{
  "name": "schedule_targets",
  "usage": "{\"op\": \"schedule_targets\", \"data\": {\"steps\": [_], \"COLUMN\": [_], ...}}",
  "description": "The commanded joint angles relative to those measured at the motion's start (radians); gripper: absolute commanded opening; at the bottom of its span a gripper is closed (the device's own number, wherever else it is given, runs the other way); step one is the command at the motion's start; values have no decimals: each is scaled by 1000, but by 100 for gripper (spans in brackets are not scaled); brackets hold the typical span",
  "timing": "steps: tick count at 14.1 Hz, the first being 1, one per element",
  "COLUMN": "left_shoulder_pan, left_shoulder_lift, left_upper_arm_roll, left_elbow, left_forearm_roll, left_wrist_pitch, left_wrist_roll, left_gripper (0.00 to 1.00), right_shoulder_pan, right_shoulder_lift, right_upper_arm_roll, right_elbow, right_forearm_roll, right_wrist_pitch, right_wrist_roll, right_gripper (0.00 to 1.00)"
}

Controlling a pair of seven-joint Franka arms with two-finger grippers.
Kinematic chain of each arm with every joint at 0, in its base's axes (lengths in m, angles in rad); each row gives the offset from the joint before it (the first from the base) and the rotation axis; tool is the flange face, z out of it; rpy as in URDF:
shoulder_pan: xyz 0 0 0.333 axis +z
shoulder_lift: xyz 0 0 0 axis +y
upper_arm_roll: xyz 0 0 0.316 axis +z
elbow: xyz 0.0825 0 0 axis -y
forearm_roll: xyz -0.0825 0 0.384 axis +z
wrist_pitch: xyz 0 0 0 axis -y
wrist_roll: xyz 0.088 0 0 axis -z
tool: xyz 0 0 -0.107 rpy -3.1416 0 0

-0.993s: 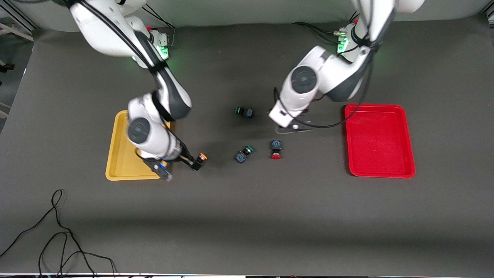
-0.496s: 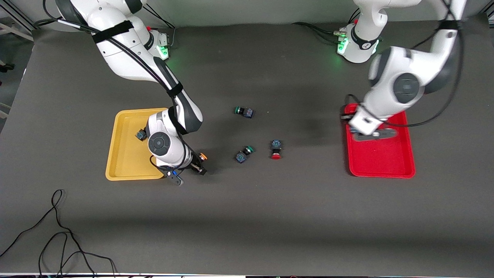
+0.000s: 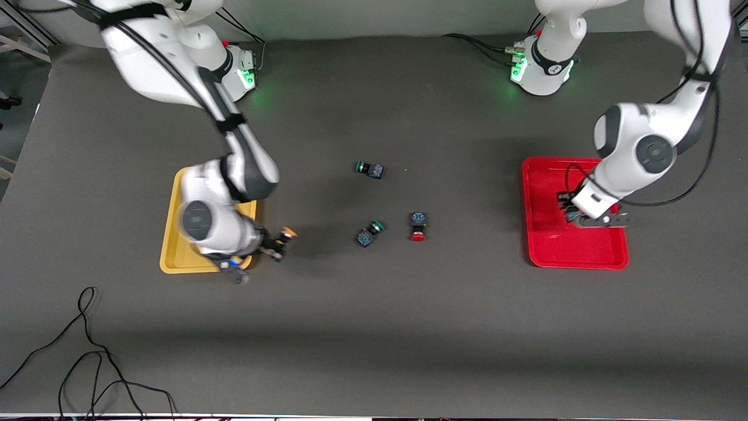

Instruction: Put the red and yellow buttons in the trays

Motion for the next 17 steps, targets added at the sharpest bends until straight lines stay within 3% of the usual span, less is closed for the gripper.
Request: {"op": "schedule_targets", "data": {"steps": [1,2,6,7,8,9,12,14,17], "left_shoulder_pan": [3,3,0,-3,-9,-33,-192,-326,-501], "left_shoulder_lift": [35,27,-90,-132,-170,-202,-197,-120,36], "left_upper_arm_roll": [-7,-7,-14,-17,-21,-29,-56,-56,-56], "left_elbow": [17,25,101,127,146,153,215,297,466], "left_forearm_roll": [21,21,19,11,5,4,4,7,31], "left_wrist_pitch": [28,11,-272,-352,-404,-429,-422,-419,-419], "left_wrist_roll": [3,7,-3,-5,-19,-70,-404,-573,-779], "left_gripper": [48,99,100,100,100,100,100,100,100], "right_shoulder_pan": [-45,-48,-57,-54,-51,-51,-45,-43,-37], "right_shoulder_lift": [-59,-46,-3,-4,-7,-18,-128,-243,-453], "right_upper_arm_roll": [-95,-118,-124,-124,-123,-123,-120,-121,-95], "right_elbow": [-32,-33,-102,-126,-130,-131,-118,-93,-91], "right_forearm_roll": [9,10,64,87,90,90,75,69,-3], "right_wrist_pitch": [-66,-63,37,67,69,58,-55,-165,-229], "right_wrist_roll": [-250,-301,-311,-312,-309,-305,-297,-301,-303], "right_gripper": [0,0,0,6,59,99,100,100,100]}}
